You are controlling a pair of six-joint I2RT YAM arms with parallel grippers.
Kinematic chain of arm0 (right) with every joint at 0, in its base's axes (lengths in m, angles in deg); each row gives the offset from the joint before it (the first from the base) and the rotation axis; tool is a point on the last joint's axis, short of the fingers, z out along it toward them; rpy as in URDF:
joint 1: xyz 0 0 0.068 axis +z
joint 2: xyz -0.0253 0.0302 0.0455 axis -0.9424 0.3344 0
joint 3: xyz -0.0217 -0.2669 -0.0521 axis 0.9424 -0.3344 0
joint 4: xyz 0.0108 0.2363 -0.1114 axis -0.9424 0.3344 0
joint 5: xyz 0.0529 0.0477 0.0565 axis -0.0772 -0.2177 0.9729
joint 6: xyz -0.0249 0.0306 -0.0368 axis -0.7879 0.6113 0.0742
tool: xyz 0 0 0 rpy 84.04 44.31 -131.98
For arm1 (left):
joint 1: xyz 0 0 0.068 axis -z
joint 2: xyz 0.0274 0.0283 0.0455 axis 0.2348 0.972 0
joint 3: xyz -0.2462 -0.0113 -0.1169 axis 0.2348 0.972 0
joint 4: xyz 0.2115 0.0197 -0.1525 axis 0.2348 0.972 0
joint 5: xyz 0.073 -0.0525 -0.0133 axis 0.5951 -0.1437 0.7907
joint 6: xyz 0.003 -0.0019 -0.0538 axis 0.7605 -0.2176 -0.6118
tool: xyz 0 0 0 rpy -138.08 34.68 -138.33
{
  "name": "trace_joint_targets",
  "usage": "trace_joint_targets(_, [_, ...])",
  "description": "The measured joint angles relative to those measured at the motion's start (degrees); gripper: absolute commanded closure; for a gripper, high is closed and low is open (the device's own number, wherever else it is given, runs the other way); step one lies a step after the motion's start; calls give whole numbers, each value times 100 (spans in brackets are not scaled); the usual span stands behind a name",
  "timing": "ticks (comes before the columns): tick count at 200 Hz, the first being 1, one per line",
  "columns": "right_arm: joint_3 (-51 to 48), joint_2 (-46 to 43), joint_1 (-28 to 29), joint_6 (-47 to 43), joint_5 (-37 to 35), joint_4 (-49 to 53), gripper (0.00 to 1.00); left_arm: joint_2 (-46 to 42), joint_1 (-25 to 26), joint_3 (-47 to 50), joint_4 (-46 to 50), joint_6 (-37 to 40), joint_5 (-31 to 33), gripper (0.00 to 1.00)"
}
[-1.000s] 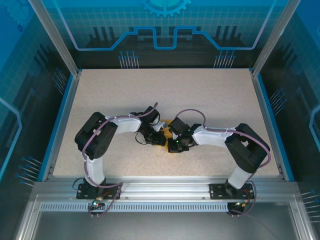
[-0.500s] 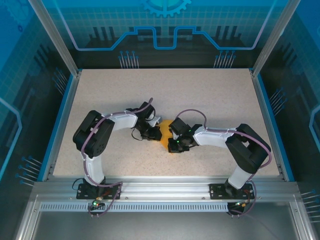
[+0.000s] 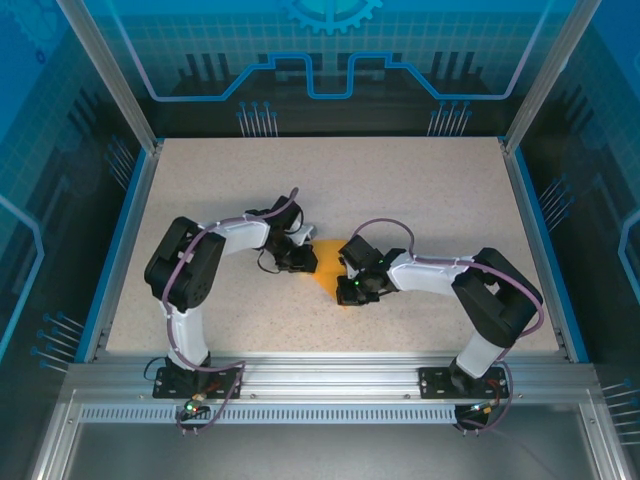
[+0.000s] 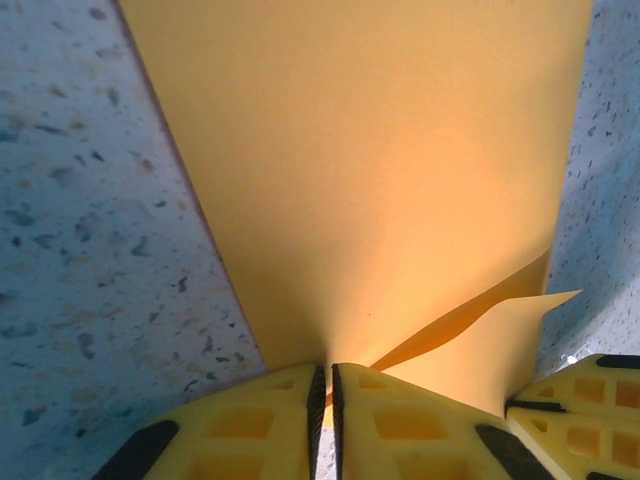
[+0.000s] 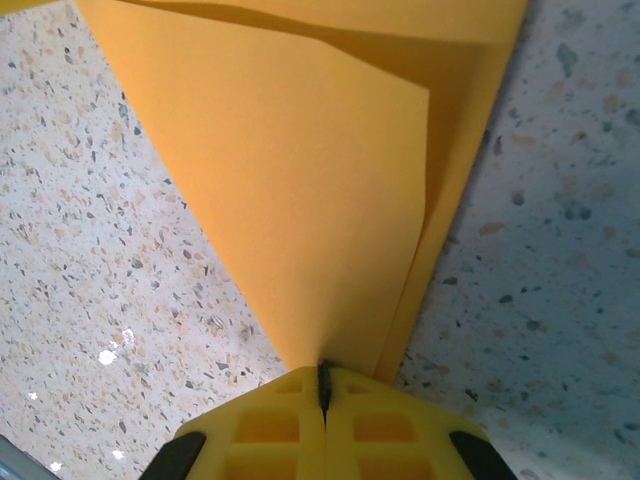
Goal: Fold a paper plane with a square sheet of paper (fold left side to right side)
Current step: Third fold the triangle at the center of the table.
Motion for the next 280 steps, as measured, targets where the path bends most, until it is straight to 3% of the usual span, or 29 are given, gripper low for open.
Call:
trace_joint_targets(25, [-42,-57,0,-39,-9,-17,100,-208,-87,0,101,-4,90,69])
trace_joint_targets(64, [-50,-273,-11,-319,-229,160,77,-1027,-195,15,133,-210,195,49])
trace_joint_targets(125, [87,-901,-570,-1508,-525,387,50,-1788,-199,857,-184,-1259,256,43])
trace_joint_targets(187, [90,-898,-761,-2197,-184,168,47,-1788,-197,1471,-844,-2065,-236,42])
trace_joint_targets(280, [-61,-660,-1172,-2291,221,-269,25,-1510,-87,1471,-1471,-2586,-501,39])
